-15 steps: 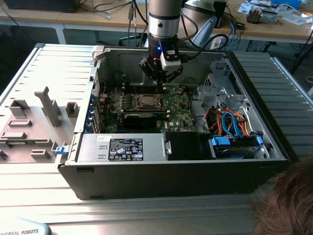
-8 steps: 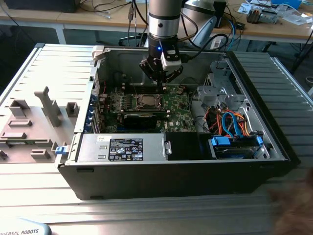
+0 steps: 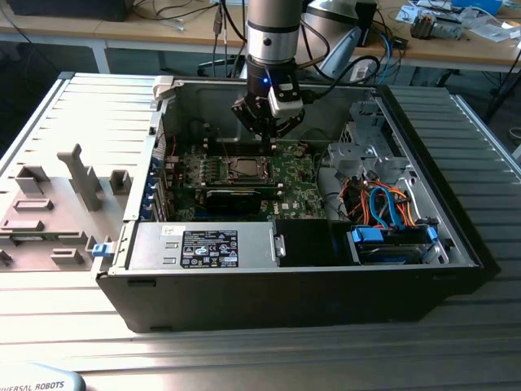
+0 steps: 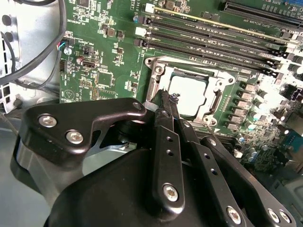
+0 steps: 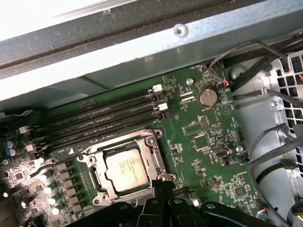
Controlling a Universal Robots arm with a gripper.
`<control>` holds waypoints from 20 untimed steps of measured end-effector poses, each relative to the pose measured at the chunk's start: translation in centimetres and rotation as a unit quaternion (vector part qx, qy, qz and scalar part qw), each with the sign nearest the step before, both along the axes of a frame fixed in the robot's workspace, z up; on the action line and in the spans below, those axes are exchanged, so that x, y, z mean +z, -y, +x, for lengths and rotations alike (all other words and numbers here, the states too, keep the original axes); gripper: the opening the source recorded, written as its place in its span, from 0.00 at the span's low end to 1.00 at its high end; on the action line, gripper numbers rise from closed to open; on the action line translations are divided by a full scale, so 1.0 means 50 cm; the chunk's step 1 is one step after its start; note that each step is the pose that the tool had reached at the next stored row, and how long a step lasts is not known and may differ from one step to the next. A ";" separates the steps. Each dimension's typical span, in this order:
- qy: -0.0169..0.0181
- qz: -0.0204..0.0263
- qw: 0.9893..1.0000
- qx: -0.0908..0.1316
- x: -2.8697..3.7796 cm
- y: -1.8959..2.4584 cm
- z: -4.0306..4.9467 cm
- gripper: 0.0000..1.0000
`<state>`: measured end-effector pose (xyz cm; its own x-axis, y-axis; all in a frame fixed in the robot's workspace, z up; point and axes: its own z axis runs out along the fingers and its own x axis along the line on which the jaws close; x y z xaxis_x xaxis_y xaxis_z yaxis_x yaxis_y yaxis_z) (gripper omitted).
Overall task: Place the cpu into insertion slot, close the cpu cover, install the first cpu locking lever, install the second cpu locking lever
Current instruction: 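Install the first cpu locking lever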
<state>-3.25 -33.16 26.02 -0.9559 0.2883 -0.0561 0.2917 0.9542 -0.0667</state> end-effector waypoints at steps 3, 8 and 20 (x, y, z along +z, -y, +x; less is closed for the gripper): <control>0.000 0.000 1.000 0.003 0.000 0.0000 0.000 0.11; 0.000 0.000 1.000 0.013 0.000 0.0000 0.000 0.11; 0.000 0.000 1.000 0.027 0.000 0.0000 0.000 0.11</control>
<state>-3.25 -33.16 26.02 -0.9701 0.2362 -0.0561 0.2397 0.9686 -0.0668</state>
